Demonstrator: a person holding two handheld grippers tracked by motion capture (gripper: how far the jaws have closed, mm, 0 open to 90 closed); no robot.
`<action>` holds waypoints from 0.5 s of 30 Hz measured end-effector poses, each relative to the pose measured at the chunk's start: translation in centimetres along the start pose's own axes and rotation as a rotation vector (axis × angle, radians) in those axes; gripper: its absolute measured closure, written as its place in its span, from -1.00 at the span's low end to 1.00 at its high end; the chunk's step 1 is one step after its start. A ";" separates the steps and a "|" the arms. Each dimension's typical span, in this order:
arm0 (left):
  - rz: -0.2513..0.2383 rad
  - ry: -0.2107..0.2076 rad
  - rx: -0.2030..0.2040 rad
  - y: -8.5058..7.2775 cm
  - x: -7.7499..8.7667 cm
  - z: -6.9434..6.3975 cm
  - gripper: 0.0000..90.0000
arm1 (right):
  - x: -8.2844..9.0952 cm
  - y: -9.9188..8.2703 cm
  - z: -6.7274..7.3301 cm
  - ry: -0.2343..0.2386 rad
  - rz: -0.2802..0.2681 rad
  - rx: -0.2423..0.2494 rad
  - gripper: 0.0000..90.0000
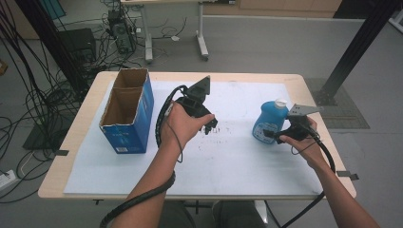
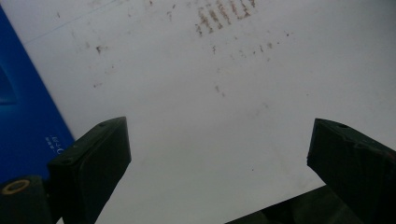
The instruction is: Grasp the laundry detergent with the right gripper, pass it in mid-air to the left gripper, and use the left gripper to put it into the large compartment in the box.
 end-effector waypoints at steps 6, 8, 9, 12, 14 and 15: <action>-0.003 -0.001 0.000 0.0 0.1 0.0 -0.85 | 0.0 0.1 0.0 0.003 -0.010 0.001 -0.97; -0.001 -0.002 0.000 0.0 0.0 0.0 -0.86 | 0.0 0.2 0.1 0.006 -0.011 0.003 -0.97; -0.001 -0.002 0.000 0.1 0.0 -0.1 -0.85 | 0.0 0.2 0.1 0.008 -0.012 0.005 -0.97; 0.000 -0.002 -0.001 0.1 0.0 -0.1 -0.85 | -0.1 0.2 0.2 0.008 -0.016 0.007 -0.97; -0.001 -0.002 0.000 0.1 0.0 -0.1 -0.85 | -0.1 0.3 0.2 0.009 -0.017 0.007 -0.97; -0.001 -0.001 0.001 0.1 0.0 -0.1 -0.85 | -0.1 0.3 0.2 0.009 -0.018 0.008 -0.97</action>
Point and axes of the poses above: each handheld gripper's, and its own axes: x roughly backward along the jaws, y roughly out of its top, z roughly to its left, the point moved 7 cm from there along -x, roughly forward along the jaws, and after that the axes turned 12 degrees about -y, right-handed, at the moved point
